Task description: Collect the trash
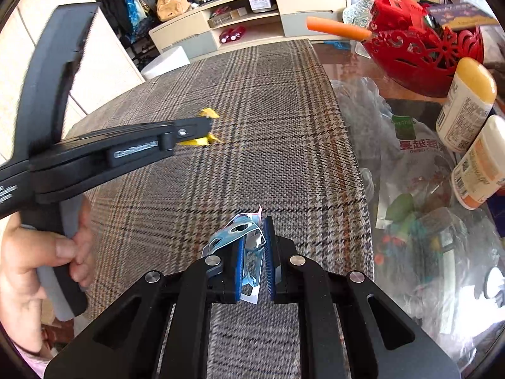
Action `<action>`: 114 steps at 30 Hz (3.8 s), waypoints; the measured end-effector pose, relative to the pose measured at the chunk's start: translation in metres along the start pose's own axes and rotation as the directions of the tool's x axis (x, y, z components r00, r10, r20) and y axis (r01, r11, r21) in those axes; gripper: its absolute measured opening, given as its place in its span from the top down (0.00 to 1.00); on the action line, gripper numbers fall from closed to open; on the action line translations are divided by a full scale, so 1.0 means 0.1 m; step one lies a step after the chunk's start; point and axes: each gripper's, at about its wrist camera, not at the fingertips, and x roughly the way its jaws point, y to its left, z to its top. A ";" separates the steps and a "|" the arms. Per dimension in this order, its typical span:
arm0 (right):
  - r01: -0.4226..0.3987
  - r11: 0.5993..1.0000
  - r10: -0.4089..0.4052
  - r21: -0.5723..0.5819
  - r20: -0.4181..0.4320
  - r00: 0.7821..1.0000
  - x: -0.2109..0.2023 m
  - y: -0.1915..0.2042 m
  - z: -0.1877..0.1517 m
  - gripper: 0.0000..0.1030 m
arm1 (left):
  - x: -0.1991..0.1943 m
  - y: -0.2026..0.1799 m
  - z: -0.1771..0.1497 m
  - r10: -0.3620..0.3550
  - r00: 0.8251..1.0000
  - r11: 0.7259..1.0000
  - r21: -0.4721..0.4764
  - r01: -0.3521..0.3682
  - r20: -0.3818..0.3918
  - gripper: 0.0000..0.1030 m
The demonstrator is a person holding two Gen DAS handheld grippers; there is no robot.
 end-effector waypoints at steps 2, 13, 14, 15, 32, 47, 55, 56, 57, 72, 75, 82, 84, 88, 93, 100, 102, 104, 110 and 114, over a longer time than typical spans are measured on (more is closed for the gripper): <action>0.011 1.000 -0.011 -0.012 0.003 1.000 -0.12 0.09 -0.03 0.88 | -0.17 -0.01 -0.05 0.004 1.000 1.000 -0.006 -0.004 0.004 0.89; 0.053 0.998 -0.051 -0.039 0.057 0.997 -1.04 0.54 -0.63 0.88 | -1.34 -0.16 -0.86 0.006 1.000 0.999 -0.043 -0.005 0.022 0.89; 0.053 0.998 -0.051 -0.039 0.057 0.997 -1.10 0.56 -0.71 0.88 | -1.44 -0.19 -0.96 0.006 1.000 0.999 -0.044 -0.005 0.026 0.89; 0.054 0.998 -0.052 -0.038 0.056 0.997 -1.15 0.60 -0.80 0.88 | -1.53 -0.21 -1.07 0.006 1.000 0.999 -0.047 -0.005 0.030 0.89; 0.027 1.000 -0.027 0.008 -0.042 0.999 -0.82 0.82 -2.41 0.87 | -1.70 -0.29 -3.00 -0.055 0.998 0.991 -0.123 0.051 -0.024 0.89; 0.046 0.999 -0.041 0.028 -0.152 0.988 0.02 0.71 -2.74 0.87 | -0.80 -0.12 -3.39 -0.080 0.986 0.983 -0.175 0.054 -0.143 0.89; 0.026 0.997 -0.010 0.078 -0.188 0.982 0.16 0.64 -2.78 0.84 | -0.71 -0.10 -3.36 -0.097 0.982 0.981 -0.182 0.067 -0.164 0.87; 0.034 0.997 -0.020 0.075 -0.183 0.983 0.15 0.65 -2.78 0.84 | -0.71 -0.10 -3.35 -0.097 0.981 0.981 -0.184 0.066 -0.165 0.86; 0.034 0.997 -0.020 0.076 -0.180 0.984 0.15 0.64 -2.77 0.84 | -0.71 -0.09 -3.35 -0.094 0.981 0.980 -0.188 0.061 -0.169 0.85; 0.095 0.995 -0.089 0.026 -0.168 0.982 0.05 0.61 -2.80 0.31 | -0.86 0.01 -3.34 -0.075 0.989 0.979 -0.199 0.048 -0.129 0.46; 0.119 0.993 -0.115 0.018 -0.149 0.982 -0.03 0.57 -2.79 0.14 | -0.95 0.04 -3.33 -0.052 0.993 0.978 -0.206 0.029 -0.105 0.31; 0.136 0.990 -0.132 0.038 -0.088 0.987 -0.33 0.52 -2.66 0.03 | -1.44 0.04 -3.19 0.033 0.999 0.985 -0.171 -0.032 -0.002 0.10; 0.131 0.991 -0.130 0.036 -0.046 0.990 -0.49 0.56 -2.55 0.03 | -1.64 0.01 -3.08 0.041 0.998 0.987 -0.158 -0.032 0.055 0.08; 0.122 0.992 -0.126 0.044 0.095 0.988 -0.89 0.64 -2.28 0.03 | -1.98 -0.02 -2.84 0.059 0.987 0.989 -0.140 -0.038 0.148 0.08; 0.153 0.987 -0.157 0.036 0.286 0.945 -1.44 0.77 -1.93 0.03 | -2.44 -0.06 -2.52 0.112 0.946 0.991 -0.108 -0.083 0.303 0.08; 0.214 0.977 -0.192 0.013 0.493 0.848 -2.01 0.96 -1.48 0.03 | -2.88 -0.03 -2.11 0.181 0.869 0.983 -0.105 -0.150 0.461 0.08; 0.224 0.975 -0.192 0.001 0.520 0.832 -2.11 0.99 -1.37 0.03 | -2.92 0.01 -2.00 0.191 0.857 0.981 -0.108 -0.158 0.478 0.08; 0.238 0.971 -0.195 -0.009 0.543 0.817 -2.19 1.02 -1.29 0.03 | -2.95 0.02 -1.92 0.195 0.847 0.981 -0.109 -0.162 0.495 0.08; 0.242 0.970 -0.190 -0.017 0.568 0.801 -2.21 1.07 -1.11 0.03 | -2.98 0.02 -1.76 0.204 0.828 0.979 -0.120 -0.165 0.522 0.08; 0.237 0.971 -0.192 -0.009 0.558 0.807 -2.15 1.02 -1.13 0.03 | -2.93 0.02 -1.77 0.227 0.823 0.974 -0.123 -0.191 0.520 0.08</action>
